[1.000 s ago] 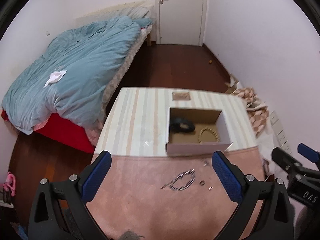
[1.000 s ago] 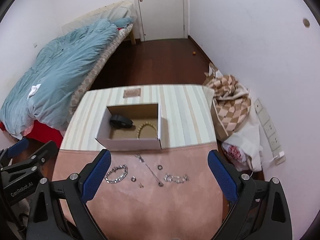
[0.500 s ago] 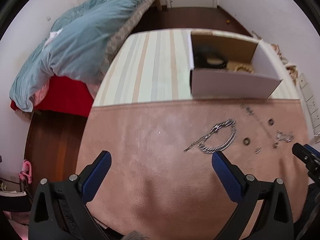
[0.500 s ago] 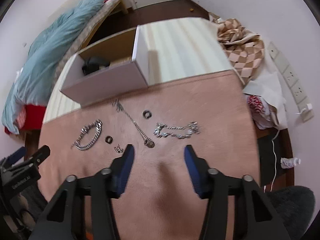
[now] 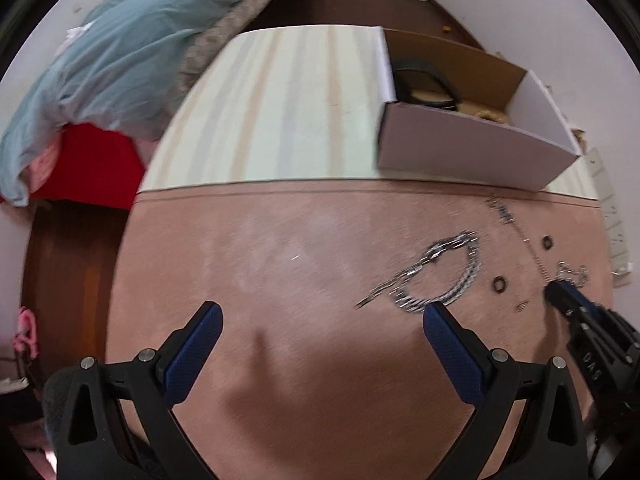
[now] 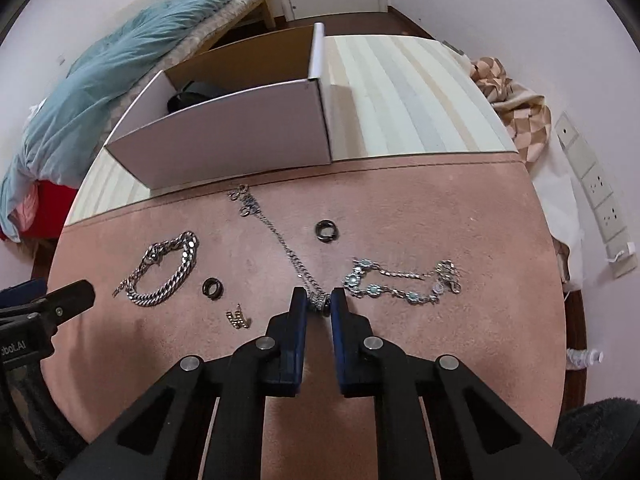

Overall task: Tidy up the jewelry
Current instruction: 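Grasp the thick silver chain bracelet with the left tool while the right tool grasps the silver pendant necklace, then lower both chains into the white box and open both tools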

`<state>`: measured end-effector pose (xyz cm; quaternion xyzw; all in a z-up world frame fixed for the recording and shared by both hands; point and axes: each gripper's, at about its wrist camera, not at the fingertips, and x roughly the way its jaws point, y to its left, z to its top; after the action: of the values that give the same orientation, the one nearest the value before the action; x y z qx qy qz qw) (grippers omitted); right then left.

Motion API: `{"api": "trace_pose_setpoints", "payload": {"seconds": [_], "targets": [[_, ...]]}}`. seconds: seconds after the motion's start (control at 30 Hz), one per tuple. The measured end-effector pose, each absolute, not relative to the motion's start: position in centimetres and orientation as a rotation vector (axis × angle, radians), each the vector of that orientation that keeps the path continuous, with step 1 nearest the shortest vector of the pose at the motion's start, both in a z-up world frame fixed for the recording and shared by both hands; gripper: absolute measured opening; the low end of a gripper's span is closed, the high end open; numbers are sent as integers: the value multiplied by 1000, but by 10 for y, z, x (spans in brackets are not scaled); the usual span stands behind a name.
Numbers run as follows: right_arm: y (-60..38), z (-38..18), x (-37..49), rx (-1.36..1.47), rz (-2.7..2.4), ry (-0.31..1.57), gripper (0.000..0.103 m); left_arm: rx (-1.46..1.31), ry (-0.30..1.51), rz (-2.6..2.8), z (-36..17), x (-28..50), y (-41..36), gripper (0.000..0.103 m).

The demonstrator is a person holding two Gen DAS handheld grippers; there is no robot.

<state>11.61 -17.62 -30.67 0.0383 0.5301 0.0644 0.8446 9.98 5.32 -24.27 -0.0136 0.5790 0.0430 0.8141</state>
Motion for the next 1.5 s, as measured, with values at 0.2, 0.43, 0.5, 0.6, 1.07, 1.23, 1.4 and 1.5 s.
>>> {"api": "trace_pose_setpoints", "payload": {"seconds": [0.2, 0.43, 0.5, 0.6, 1.07, 1.23, 1.4, 1.5], "targets": [[-201, -290, 109, 158, 112, 1099, 12, 35, 1251, -59, -250, 123, 29, 102], [-212, -279, 108, 178, 99, 1093, 12, 195, 1319, -204, -274, 141, -10, 75], [-213, -279, 108, 185, 99, 1098, 12, 173, 1317, -235, -273, 141, -13, 58], [-212, -280, 107, 194, 103, 1104, 12, 175, 1294, -256, -267, 142, -16, 13], [-209, -243, 103, 303, 187, 1059, 12, -107, 1236, -241, -221, 118, 30, 9], [-205, -219, 104, 328, 238, 1031, 12, -173, 1192, -250, -193, 113, 47, 9], [-200, -186, 113, 348, 302, 1004, 12, -223, 1131, -274, -155, 119, 54, 9], [-199, -162, 121, 353, 334, 979, 12, -248, 1098, -290, -134, 128, 54, 9]]}}
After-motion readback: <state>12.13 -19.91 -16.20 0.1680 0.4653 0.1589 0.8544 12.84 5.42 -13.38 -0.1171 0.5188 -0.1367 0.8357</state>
